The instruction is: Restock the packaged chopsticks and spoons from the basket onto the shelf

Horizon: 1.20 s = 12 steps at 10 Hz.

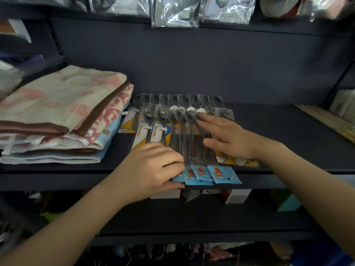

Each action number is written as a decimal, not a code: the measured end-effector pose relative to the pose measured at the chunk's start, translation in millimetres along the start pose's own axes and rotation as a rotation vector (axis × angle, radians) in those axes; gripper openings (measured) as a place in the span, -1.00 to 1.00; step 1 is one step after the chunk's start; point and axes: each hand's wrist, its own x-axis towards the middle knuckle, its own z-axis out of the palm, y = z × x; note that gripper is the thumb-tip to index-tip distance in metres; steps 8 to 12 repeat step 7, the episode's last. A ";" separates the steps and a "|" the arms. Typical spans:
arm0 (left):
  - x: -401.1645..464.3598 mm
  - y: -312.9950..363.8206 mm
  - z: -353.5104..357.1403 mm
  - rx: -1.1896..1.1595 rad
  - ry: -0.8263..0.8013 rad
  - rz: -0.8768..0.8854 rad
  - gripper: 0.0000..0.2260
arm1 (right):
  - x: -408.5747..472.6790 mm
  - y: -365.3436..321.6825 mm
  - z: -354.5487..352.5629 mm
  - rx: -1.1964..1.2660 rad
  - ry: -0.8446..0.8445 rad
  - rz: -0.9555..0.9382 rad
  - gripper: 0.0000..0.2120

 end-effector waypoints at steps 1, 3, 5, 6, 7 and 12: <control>0.0 -2.3 -0.1 0.013 0.012 -0.013 -0.84 | -2.1 8.0 4.8 0.007 -0.094 0.000 -0.42; -4.6 0.4 -2.1 0.018 -0.067 -0.027 -0.80 | 0.9 14.8 10.2 -0.021 -0.054 -0.032 -0.43; -1.0 16.8 -19.2 0.037 -0.267 -0.188 -0.68 | -5.9 12.7 11.5 -0.008 0.013 -0.034 -0.44; 2.9 29.9 -30.0 0.085 -0.263 -0.239 -0.53 | -14.1 14.5 5.2 0.097 0.147 0.010 -0.46; 19.7 44.2 -42.3 0.048 -0.184 -0.348 -0.59 | -37.2 26.5 -7.3 0.117 0.335 0.057 -0.50; 19.7 44.2 -42.3 0.048 -0.184 -0.348 -0.59 | -37.2 26.5 -7.3 0.117 0.335 0.057 -0.50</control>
